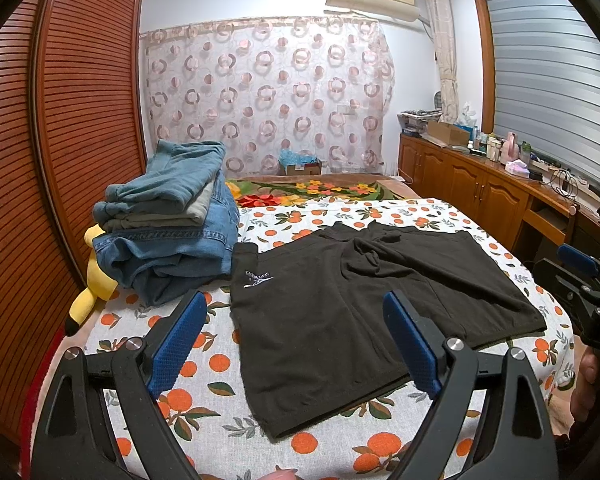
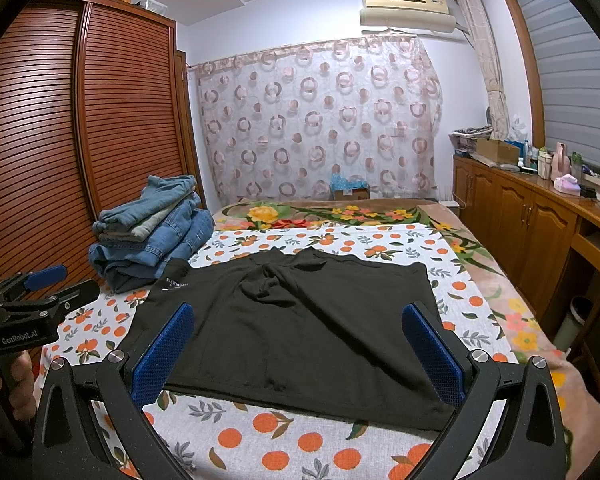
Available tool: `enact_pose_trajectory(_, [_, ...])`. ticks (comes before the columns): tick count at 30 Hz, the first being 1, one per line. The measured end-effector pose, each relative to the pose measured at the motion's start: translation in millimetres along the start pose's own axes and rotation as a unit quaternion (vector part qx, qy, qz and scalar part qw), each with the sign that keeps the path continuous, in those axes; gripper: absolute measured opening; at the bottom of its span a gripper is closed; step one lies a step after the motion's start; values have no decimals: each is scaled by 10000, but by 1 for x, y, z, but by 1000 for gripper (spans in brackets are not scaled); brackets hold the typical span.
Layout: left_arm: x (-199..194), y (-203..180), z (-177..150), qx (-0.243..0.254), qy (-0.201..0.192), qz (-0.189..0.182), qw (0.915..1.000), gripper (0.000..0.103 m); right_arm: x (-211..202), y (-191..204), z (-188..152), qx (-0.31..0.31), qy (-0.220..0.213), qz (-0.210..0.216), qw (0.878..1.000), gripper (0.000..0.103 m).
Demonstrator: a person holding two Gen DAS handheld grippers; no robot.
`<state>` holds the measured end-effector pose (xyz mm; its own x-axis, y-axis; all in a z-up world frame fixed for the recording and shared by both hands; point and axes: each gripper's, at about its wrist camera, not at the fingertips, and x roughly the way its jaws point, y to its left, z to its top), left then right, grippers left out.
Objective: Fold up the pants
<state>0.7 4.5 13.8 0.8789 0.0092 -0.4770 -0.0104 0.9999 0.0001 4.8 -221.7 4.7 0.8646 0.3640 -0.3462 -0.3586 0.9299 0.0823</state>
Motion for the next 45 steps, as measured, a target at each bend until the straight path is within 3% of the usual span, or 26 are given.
enact_pose_trajectory(10, [-19,-10,10,44,322,-58,9995,90,5,-4,-1,27,118,1,9999,103])
enact_pose_trajectory(24, [27,0,-26,121,797,-134,9967,90,15,-7,-4,-13,365,-99,9993,103])
enact_pose_trajectory(35, [43,29,-40,31,1097,-116,9939,90,24,-12,-3,-42,601,-105,9981,103])
enact_pose_trajectory(45, [47,43,-61,-75,1444,-457,9884,65,26,-13,-7,-37,774,-79,9970,103])
